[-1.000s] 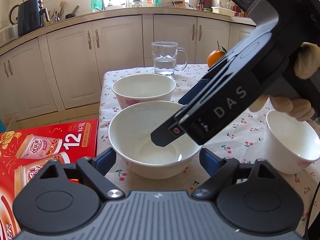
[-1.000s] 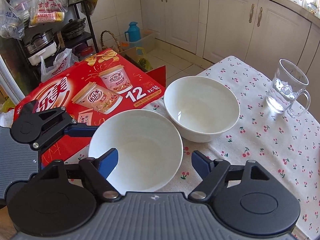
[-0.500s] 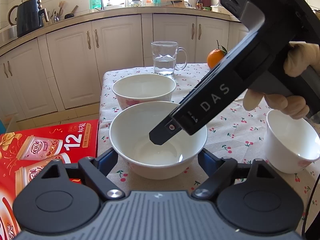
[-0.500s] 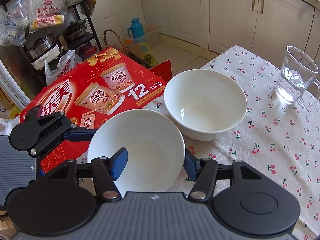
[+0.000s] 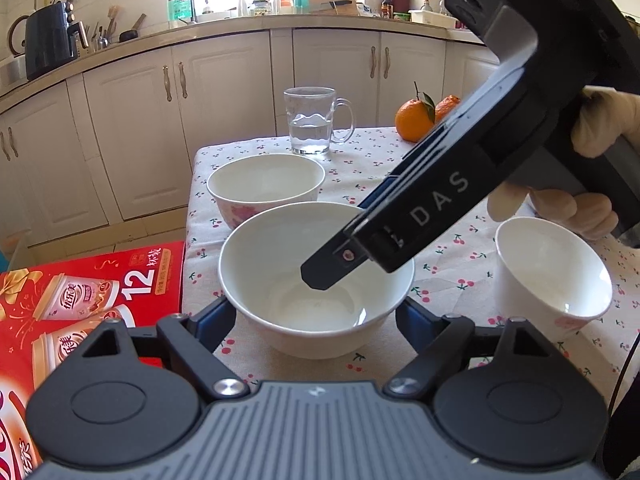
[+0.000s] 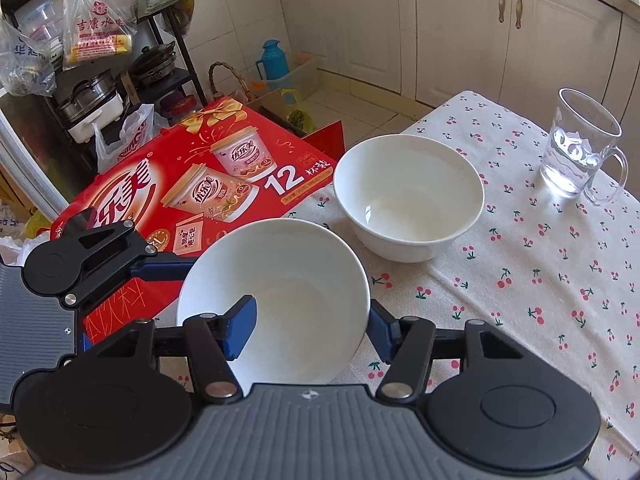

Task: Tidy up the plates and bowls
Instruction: 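Close the right gripper on the white bowl rim, then carry the bowl with the right gripper and lower it into another white bowl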

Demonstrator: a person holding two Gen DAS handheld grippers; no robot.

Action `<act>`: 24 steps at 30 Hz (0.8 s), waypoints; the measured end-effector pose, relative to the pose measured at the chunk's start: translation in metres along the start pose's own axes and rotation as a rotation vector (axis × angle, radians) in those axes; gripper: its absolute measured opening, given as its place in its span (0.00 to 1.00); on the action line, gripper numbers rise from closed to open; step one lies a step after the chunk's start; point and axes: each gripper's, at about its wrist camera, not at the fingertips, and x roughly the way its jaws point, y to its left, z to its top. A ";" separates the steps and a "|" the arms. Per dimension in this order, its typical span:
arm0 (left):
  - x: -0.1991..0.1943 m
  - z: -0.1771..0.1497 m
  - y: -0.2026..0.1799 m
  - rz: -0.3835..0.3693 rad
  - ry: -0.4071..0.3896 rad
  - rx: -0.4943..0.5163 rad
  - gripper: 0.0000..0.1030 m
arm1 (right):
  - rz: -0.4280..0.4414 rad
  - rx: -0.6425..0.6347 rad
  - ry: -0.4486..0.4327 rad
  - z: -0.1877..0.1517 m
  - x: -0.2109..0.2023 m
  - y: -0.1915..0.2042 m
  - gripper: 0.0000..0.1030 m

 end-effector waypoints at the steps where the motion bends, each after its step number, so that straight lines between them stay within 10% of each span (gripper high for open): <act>1: -0.003 0.000 -0.003 -0.003 -0.001 0.003 0.84 | -0.003 0.000 -0.002 -0.002 -0.003 0.001 0.63; 24: -0.063 0.007 -0.072 -0.096 -0.041 0.047 0.84 | -0.051 0.025 -0.078 -0.069 -0.096 0.018 0.64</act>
